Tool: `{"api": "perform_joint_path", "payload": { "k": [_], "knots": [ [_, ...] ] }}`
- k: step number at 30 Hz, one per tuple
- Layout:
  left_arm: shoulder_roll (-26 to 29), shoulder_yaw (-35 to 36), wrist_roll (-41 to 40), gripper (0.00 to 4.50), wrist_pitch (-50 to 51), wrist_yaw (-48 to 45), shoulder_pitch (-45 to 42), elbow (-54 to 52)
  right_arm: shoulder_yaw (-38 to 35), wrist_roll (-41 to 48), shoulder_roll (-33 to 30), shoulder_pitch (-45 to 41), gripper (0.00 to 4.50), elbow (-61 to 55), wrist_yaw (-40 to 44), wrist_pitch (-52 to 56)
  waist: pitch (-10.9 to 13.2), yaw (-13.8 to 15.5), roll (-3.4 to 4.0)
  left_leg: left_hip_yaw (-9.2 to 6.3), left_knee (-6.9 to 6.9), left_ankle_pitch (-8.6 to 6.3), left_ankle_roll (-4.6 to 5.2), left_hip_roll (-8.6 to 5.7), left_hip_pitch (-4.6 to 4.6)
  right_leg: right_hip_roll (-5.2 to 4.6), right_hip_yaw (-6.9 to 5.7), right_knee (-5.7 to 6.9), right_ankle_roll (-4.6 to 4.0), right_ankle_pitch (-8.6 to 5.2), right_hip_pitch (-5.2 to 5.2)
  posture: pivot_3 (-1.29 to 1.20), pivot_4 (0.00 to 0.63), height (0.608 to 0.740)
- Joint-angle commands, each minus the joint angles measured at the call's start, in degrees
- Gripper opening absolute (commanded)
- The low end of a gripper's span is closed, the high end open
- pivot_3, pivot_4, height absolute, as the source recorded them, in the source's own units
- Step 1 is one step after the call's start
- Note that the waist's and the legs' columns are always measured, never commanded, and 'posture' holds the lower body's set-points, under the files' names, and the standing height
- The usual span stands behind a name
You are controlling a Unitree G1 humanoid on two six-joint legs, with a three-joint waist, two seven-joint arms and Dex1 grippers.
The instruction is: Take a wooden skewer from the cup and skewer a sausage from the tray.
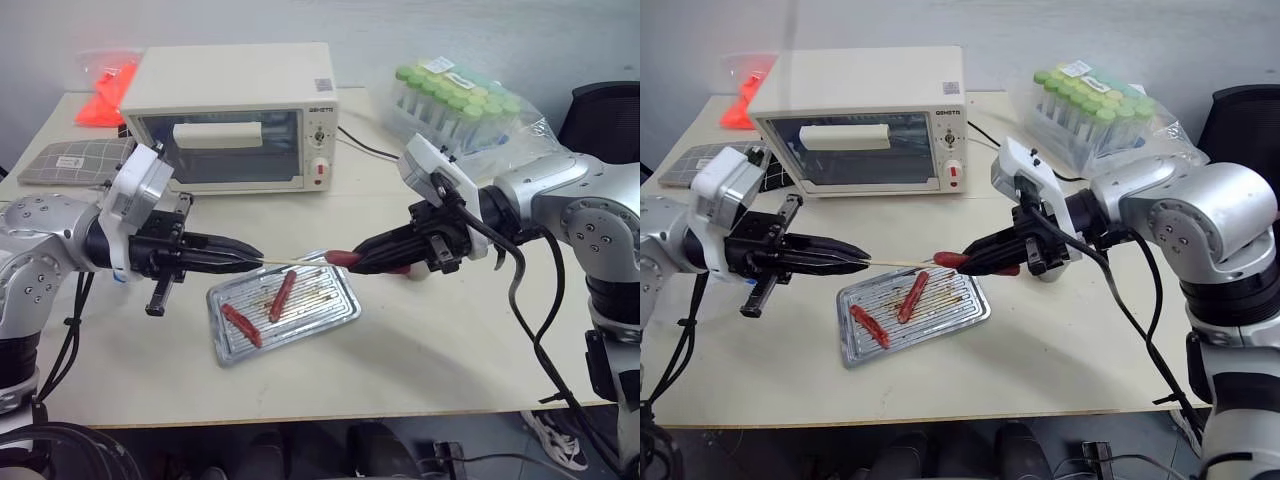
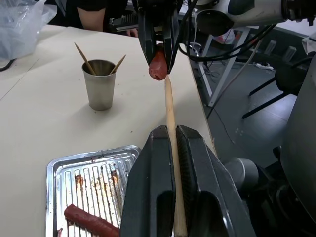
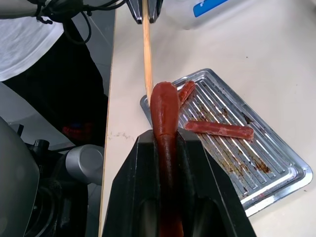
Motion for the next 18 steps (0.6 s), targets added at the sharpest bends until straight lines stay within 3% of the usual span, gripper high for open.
{"api": "perform_joint_path", "payload": {
  "k": [1,18],
  "knots": [
    [1.88,2.09,0.75,0.00,-1.39,-1.45,-1.37,1.04,-2.23,1.09,-1.68,0.47,0.30,-1.90,0.60,-0.62,0.00,0.01,0.00,0.00,0.00,0.00,0.00,0.00,0.00,0.00,0.00,0.00,0.00,0.00,0.00,0.00,0.150,0.740],
    [-0.49,-0.32,1.41,0.00,-1.85,-1.60,-3.80,1.24,-4.38,4.60,-0.26,-0.35,0.30,-2.29,-2.20,1.82,0.00,-0.03,0.00,0.00,0.02,0.00,0.00,0.00,0.00,0.00,0.00,0.02,0.00,0.00,0.00,0.00,0.150,0.740]
  ]
}}
